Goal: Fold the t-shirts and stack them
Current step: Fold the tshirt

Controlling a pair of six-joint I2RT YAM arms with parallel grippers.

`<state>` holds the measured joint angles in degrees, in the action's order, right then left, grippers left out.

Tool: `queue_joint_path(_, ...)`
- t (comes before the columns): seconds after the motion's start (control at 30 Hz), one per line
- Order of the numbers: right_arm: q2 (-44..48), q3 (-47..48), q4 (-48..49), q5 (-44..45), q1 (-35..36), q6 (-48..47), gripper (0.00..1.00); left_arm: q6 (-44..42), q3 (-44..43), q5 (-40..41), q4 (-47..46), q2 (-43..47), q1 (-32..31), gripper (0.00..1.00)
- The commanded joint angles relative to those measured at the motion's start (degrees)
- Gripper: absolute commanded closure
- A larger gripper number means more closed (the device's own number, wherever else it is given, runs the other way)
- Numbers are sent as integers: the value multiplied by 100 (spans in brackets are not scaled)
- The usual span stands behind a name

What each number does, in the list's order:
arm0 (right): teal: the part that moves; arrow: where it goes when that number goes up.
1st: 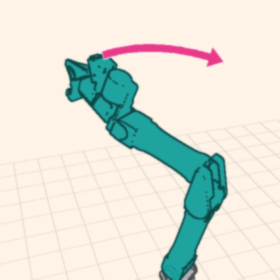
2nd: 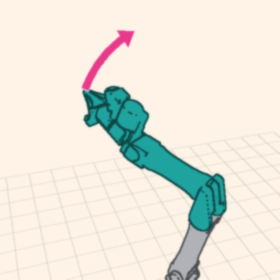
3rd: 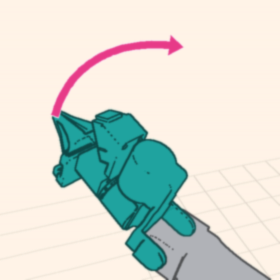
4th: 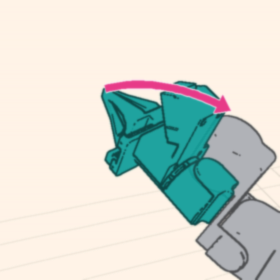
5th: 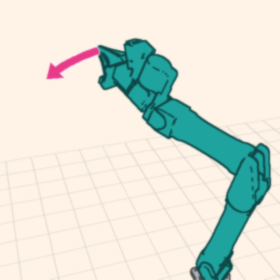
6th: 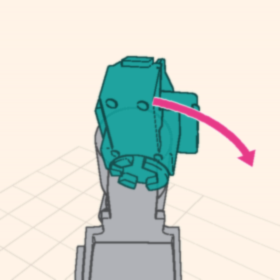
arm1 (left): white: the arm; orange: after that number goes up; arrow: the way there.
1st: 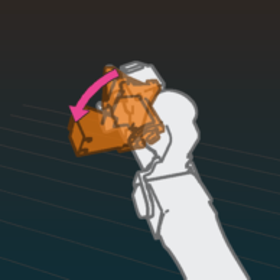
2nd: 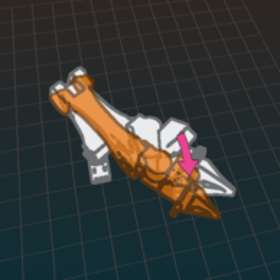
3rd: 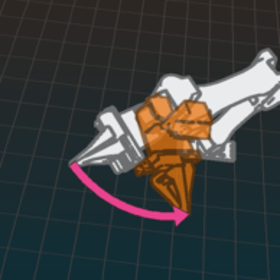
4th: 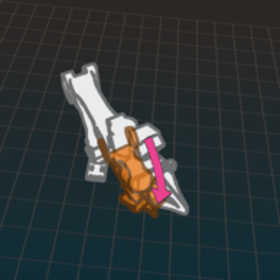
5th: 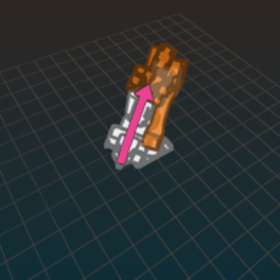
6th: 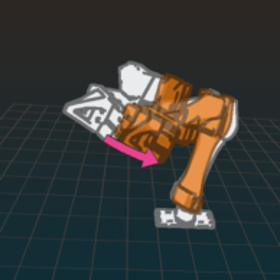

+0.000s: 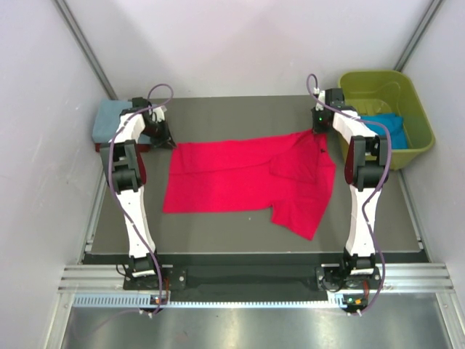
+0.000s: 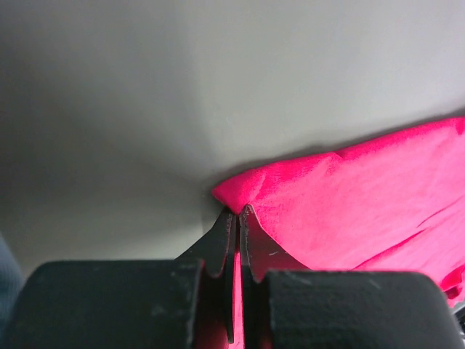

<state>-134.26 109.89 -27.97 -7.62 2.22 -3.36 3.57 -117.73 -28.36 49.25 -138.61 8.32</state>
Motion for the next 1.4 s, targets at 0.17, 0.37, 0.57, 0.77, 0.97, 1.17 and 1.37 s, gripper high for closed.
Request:
queue_joint_path(0.17,-180,288,-60,14,68,81,87,-6,-540,515,-390,-553,-76,100)
queue_joint_path(0.37,-303,498,-16,164,68,81,87,3,-883,832,-548,-799,-120,100)
queue_joint_path(0.57,-549,867,63,261,51,116,87,29,-1234,1051,-715,-1045,-181,100)
queue_joint_path(0.77,-742,1201,125,199,68,195,87,64,-1480,1306,-838,-1239,-339,100)
queue_joint_path(0.97,-743,1369,169,146,103,108,84,-162,-1726,1623,-725,-1152,-497,56)
queue_joint_path(1.17,153,1167,344,217,139,-253,51,-77,-1385,1501,-645,25,-454,43)
queue_joint_path(1.37,1576,219,187,-230,252,-525,48,-94,-568,1281,-443,1291,-419,39)
